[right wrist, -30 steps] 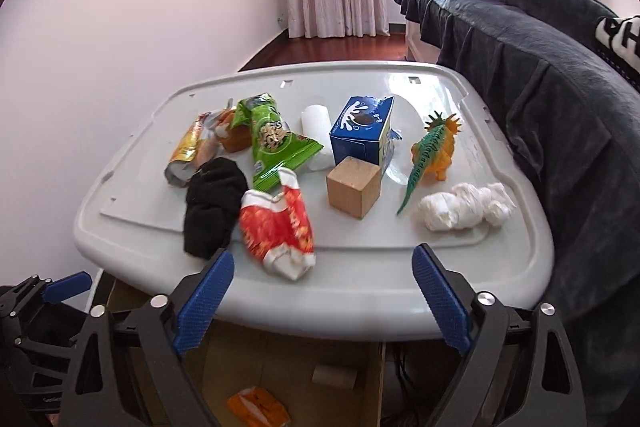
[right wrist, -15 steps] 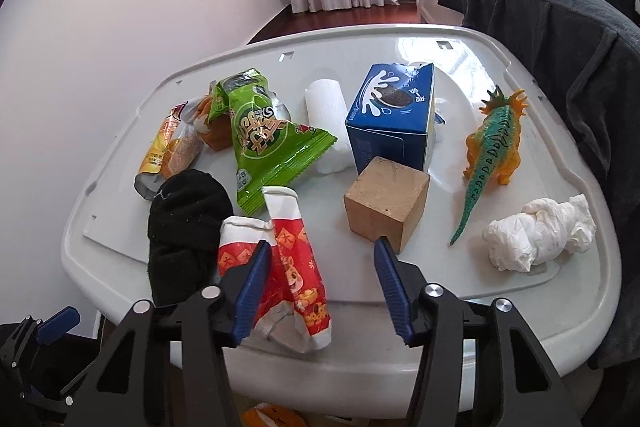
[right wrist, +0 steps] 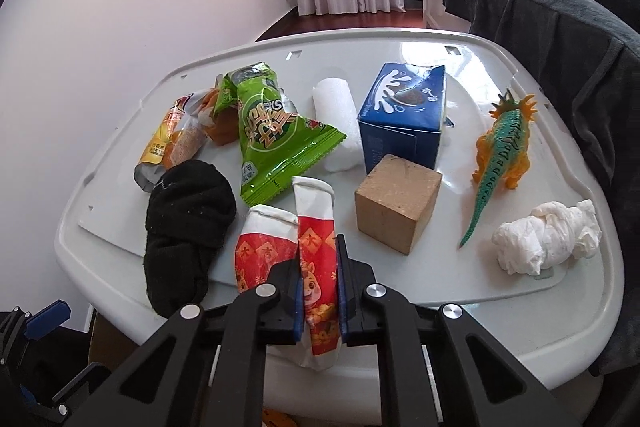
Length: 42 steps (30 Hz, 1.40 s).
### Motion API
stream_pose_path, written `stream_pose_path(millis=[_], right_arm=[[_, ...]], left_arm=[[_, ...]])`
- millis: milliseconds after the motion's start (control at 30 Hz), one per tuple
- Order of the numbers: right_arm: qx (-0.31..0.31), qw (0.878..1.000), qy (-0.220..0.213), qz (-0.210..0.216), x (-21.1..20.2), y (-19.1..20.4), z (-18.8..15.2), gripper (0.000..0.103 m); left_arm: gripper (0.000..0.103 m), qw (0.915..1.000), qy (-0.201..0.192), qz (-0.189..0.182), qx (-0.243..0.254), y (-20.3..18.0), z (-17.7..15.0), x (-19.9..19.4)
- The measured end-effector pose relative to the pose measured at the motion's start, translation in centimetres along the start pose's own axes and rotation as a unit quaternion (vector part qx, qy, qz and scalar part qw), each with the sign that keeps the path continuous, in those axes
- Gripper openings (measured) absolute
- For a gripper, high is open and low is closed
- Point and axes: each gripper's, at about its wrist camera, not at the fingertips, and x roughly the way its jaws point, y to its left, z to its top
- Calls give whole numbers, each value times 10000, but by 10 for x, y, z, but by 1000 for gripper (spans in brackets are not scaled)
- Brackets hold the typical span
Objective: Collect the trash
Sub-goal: 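Grasp the red-and-white wrapper with the right gripper, then grasp the black sock with the left gripper while the right gripper holds the wrapper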
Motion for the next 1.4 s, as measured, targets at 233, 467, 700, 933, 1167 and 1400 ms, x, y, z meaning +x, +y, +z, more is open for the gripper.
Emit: stream_pose_path(millis=[233, 467, 700, 933, 1167, 1400], right_arm=[[-69, 9988, -242, -414, -34, -13, -5, 12], [132, 9960, -356, -808, -68, -35, -25, 12], [377, 9923, -642, -987, -92, -53, -28, 12], [341, 9923, -636, -1012, -86, -51, -26, 12], [402, 9931, -558, -951, -80, -53, -25, 12], [424, 9937, -421, -950, -70, -54, -24, 12]], left_arm=[[82, 9999, 74, 99, 37, -7, 1, 1], [82, 9999, 132, 11, 33, -25, 17, 11], [82, 10000, 80, -23, 19, -49, 47, 31], [82, 9998, 99, 47, -136, -51, 73, 62], [82, 9992, 184, 289, -202, -45, 81, 95], [48, 9991, -183, 366, 92, -45, 74, 95]])
